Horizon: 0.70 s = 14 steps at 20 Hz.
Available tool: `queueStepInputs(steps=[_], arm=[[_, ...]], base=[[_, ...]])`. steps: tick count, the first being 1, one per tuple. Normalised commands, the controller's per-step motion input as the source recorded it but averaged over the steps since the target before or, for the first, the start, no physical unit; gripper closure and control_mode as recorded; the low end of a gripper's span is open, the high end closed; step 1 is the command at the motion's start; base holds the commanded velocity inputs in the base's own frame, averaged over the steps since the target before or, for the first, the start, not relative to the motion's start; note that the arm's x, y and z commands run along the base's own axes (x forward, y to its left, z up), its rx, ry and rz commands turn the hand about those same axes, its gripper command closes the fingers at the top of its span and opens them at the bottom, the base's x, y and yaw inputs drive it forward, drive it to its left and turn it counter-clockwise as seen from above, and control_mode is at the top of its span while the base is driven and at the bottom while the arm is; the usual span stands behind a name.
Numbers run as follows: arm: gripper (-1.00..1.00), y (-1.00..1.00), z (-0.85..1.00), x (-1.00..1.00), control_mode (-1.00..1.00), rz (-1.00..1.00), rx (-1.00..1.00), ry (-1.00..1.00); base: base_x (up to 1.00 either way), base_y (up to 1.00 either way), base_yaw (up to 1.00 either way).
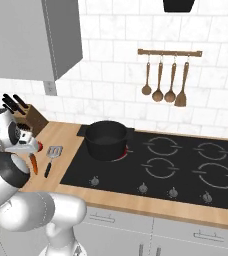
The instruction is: Put the carrot and tomato in the pot. Retrieve the spatula and lightly stir the vegetables in the pot.
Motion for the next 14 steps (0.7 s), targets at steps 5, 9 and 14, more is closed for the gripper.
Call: queueStepInputs(steps=[5,9,14], arm=[[-1.00,0.08,-0.12,0.45,-1.00,0.00,-0.03,0.01],[-1.00,0.00,-0.19,0.49,-1.00,-0.01,-0.03,0.06],[-1.00,0.00,-0.41,0.36,-1.00,0.00,-0.01,0.11]], base=[[0.00,0.00,0.00],[0.00,0.00,0.00],[0.00,0.00,0.00]])
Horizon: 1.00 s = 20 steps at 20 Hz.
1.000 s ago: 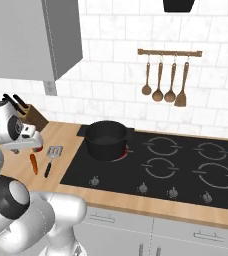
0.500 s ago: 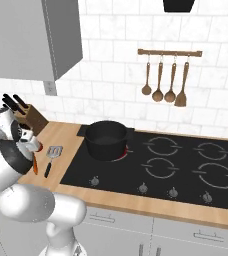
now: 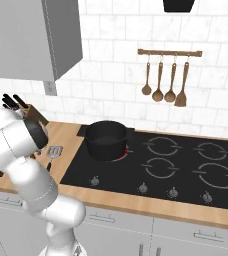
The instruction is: Put the carrot and tomato in the pot. Retrieve the spatula and lightly stir the vegetables in the pot.
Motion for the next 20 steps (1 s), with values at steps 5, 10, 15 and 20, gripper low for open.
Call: queueStepInputs(steps=[5,10,15,20], arm=[[-1.00,0.09,-0.43,0.21,-1.00,0.00,-0.05,0.08],[-1.00,0.07,-0.40,0.01,-1.00,0.00,-0.09,0.03],[1.00,0.01,-0.19,0.00,-1.00,0.00,-0.05,0.00],[1.00,-0.07,0.00,-0.09,-1.00,0.00,0.00,0.00]], base=[[0.00,0.00,0.00],[0.00,0.00,0.00],[0.00,0.00,0.00],[0.00,0.00,0.00]])
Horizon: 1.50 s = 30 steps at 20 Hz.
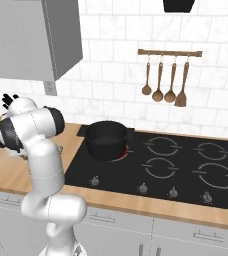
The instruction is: Put the carrot and tomato in the pot. Retrieve the spatula and lightly stir the vegetables in the pot.
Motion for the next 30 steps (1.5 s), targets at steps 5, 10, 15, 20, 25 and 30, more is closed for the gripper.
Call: queueStepInputs(steps=[5,10,15,20,25,30], arm=[[1.00,-0.34,0.36,-0.56,-1.00,0.00,0.01,-0.17],[1.00,-0.73,1.00,-0.90,-1.00,0.00,0.11,-0.39],[1.00,-1.00,1.00,-0.37,-1.00,-0.03,0.23,-0.19],[1.00,-1.00,1.00,0.00,-1.00,-0.04,0.31,-0.04],[1.00,-1.00,0.98,0.18,-1.00,-0.05,0.28,-0.01],[1.00,-1.00,0.75,0.65,-1.00,-0.03,0.24,0.00]], base=[[0.00,0.00,0.00],[0.00,0.00,0.00],[0.00,0.00,0.00],[0.00,0.00,0.00],[0.00,0.00,0.00],[0.00,0.00,0.00]])
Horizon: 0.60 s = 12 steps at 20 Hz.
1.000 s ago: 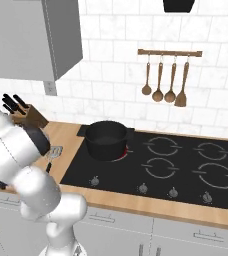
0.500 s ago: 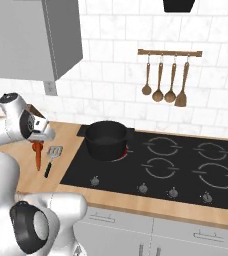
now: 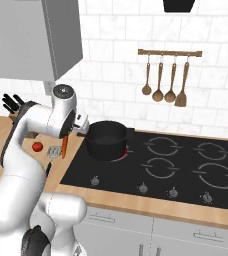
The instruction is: Put the carrot and tomato in the pot. Retrieve the spatula and lightly stir the vegetables in the pot.
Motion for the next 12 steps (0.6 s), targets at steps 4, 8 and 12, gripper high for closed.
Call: queueStepInputs(steps=[4,8,12], arm=[[1.00,-0.70,0.30,0.98,-1.00,0.00,0.17,-0.02],[1.00,-0.50,0.02,0.95,-1.00,0.00,0.07,-0.04],[1.00,-0.24,-0.09,0.67,-1.00,0.00,0.00,-0.04]], base=[[0.00,0.00,0.00],[0.00,0.00,0.00],[0.00,0.00,0.00]])
